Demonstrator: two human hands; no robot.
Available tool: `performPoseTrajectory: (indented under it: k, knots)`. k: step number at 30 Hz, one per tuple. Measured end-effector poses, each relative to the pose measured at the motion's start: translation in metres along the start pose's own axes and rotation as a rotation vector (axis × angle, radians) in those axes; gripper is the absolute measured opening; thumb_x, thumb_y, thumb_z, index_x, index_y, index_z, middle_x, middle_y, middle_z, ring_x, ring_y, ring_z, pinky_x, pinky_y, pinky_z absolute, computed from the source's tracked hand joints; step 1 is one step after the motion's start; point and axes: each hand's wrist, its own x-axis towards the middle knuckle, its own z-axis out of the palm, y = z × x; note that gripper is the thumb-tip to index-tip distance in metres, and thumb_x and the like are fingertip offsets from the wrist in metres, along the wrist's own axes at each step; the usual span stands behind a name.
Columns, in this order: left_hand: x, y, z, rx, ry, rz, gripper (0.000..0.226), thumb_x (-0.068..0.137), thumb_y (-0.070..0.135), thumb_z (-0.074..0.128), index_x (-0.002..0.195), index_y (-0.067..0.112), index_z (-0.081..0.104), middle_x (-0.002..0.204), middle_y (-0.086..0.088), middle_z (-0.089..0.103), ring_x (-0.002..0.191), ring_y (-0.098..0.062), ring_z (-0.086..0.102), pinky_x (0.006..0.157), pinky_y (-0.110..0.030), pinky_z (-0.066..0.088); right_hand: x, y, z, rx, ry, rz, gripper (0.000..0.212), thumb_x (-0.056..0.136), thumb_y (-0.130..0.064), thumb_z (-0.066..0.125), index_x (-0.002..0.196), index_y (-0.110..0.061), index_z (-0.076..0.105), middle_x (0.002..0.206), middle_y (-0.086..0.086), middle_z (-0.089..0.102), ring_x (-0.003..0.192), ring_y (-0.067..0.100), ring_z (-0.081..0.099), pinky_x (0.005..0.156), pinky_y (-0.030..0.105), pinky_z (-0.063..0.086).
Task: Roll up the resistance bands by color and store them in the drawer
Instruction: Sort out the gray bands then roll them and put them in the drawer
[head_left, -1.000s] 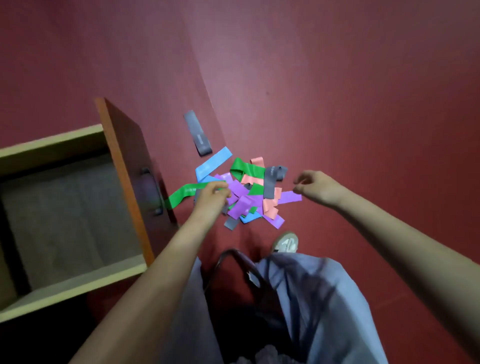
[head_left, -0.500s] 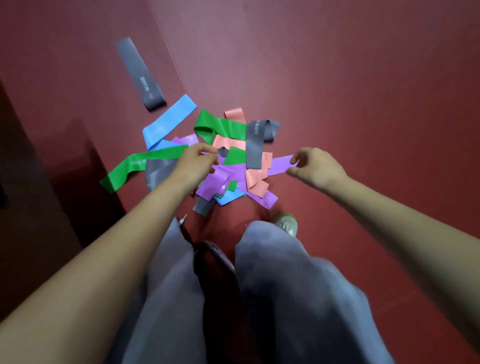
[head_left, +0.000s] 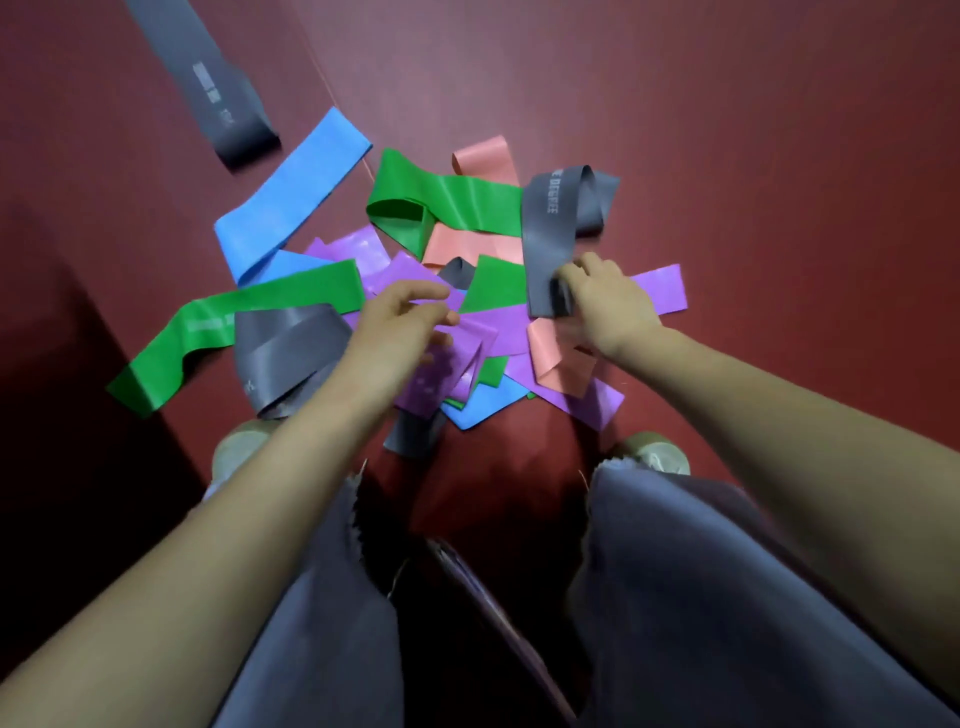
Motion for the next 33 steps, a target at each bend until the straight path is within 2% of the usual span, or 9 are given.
performPoseTrajectory:
  k: [4, 9, 14, 17, 19, 21, 25, 29, 33]
  knots:
    - [0.024, -0.023, -0.001, 0.056, 0.023, 0.018, 0.020, 0.086, 0.001, 0.050, 0.085, 0.020, 0.054, 0.066, 0.002, 0.053, 0.046, 0.006, 0.051, 0.039, -0.007, 0.035, 0.014, 0.005, 0.013, -0.103, -0.011, -0.094, 0.041, 0.080, -0.012, 0.056, 0.119, -0.005, 0.044, 0.122, 0.018, 0.044, 0.110, 0.035, 0.043, 0.082, 0.043, 0.037]
    - [0.035, -0.029, -0.004, 0.019, 0.063, 0.093, 0.026, 0.087, 0.000, 0.047, 0.077, 0.024, 0.052, 0.071, 0.000, 0.053, 0.062, -0.008, 0.047, 0.040, -0.008, 0.033, 0.018, 0.013, 0.015, -0.136, 0.153, -0.225, 0.040, 0.079, -0.028, 0.033, 0.100, -0.003, 0.056, 0.104, 0.021, 0.056, 0.094, 0.039, 0.054, 0.069, 0.045, 0.041]
    - [0.023, -0.031, -0.008, 0.145, -0.033, 0.256, 0.040, 0.085, -0.002, 0.051, 0.119, 0.019, 0.046, 0.117, 0.008, 0.047, 0.103, -0.005, 0.045, 0.081, -0.009, 0.038, 0.002, -0.011, 0.000, 0.097, 0.273, -0.325, 0.037, 0.075, -0.025, 0.031, 0.082, 0.001, 0.057, 0.088, 0.021, 0.062, 0.083, 0.037, 0.059, 0.070, 0.043, 0.046]
    - [0.015, -0.022, -0.004, 0.130, -0.131, 0.298, 0.067, 0.083, -0.002, 0.054, 0.139, 0.019, 0.025, 0.132, 0.013, 0.033, 0.121, 0.007, 0.029, 0.083, 0.009, 0.025, -0.013, -0.039, -0.026, 0.405, 0.250, -0.291, 0.041, 0.071, -0.033, 0.030, 0.080, -0.004, 0.058, 0.066, 0.013, 0.058, 0.063, 0.028, 0.053, 0.061, 0.037, 0.043]
    - [0.013, -0.013, 0.002, 0.076, -0.232, 0.295, 0.068, 0.082, 0.004, 0.060, 0.139, 0.019, 0.025, 0.121, 0.011, 0.044, 0.101, 0.016, 0.042, 0.078, 0.009, 0.030, -0.022, -0.057, -0.044, 0.724, 0.183, -0.274, 0.033, 0.065, -0.032, 0.035, 0.069, -0.008, 0.057, 0.055, -0.002, 0.049, 0.052, 0.005, 0.044, 0.056, 0.025, 0.040]
    - [0.011, -0.005, 0.005, -0.022, -0.310, 0.329, 0.051, 0.077, 0.017, 0.062, 0.123, 0.022, 0.041, 0.098, 0.011, 0.054, 0.077, 0.015, 0.052, 0.074, -0.001, 0.042, -0.025, -0.071, -0.060, 1.014, 0.096, -0.241, 0.012, 0.064, -0.019, 0.042, 0.059, -0.016, 0.052, 0.047, -0.012, 0.046, 0.046, -0.001, 0.040, 0.047, 0.013, 0.032]
    - [0.000, 0.008, 0.002, -0.149, -0.223, 0.381, 0.012, 0.072, 0.027, 0.055, 0.083, 0.023, 0.056, 0.073, 0.012, 0.061, 0.063, 0.006, 0.054, 0.063, -0.011, 0.047, -0.028, -0.084, -0.083, 1.349, -0.017, -0.148, 0.021, 0.064, -0.010, 0.041, 0.053, -0.019, 0.057, 0.040, -0.014, 0.050, 0.041, -0.002, 0.042, 0.041, 0.010, 0.032]
    - [0.003, -0.005, -0.014, -0.148, -0.022, 0.364, 0.010, 0.078, 0.025, 0.052, 0.086, 0.020, 0.058, 0.083, 0.001, 0.063, 0.074, -0.003, 0.057, 0.074, -0.021, 0.049, -0.013, -0.098, -0.078, 1.370, -0.049, -0.112, 0.018, 0.080, -0.008, 0.054, 0.072, -0.021, 0.063, 0.061, -0.005, 0.052, 0.050, 0.005, 0.045, 0.038, 0.013, 0.036]
    - [0.005, -0.043, -0.037, -0.039, 0.140, 0.300, 0.020, 0.092, 0.008, 0.043, 0.085, 0.022, 0.055, 0.079, 0.011, 0.059, 0.065, 0.011, 0.052, 0.069, -0.012, 0.044, 0.013, -0.132, -0.046, 1.094, -0.047, -0.248, 0.016, 0.085, 0.002, 0.049, 0.086, -0.005, 0.063, 0.067, -0.001, 0.056, 0.051, -0.003, 0.049, 0.050, 0.005, 0.036]
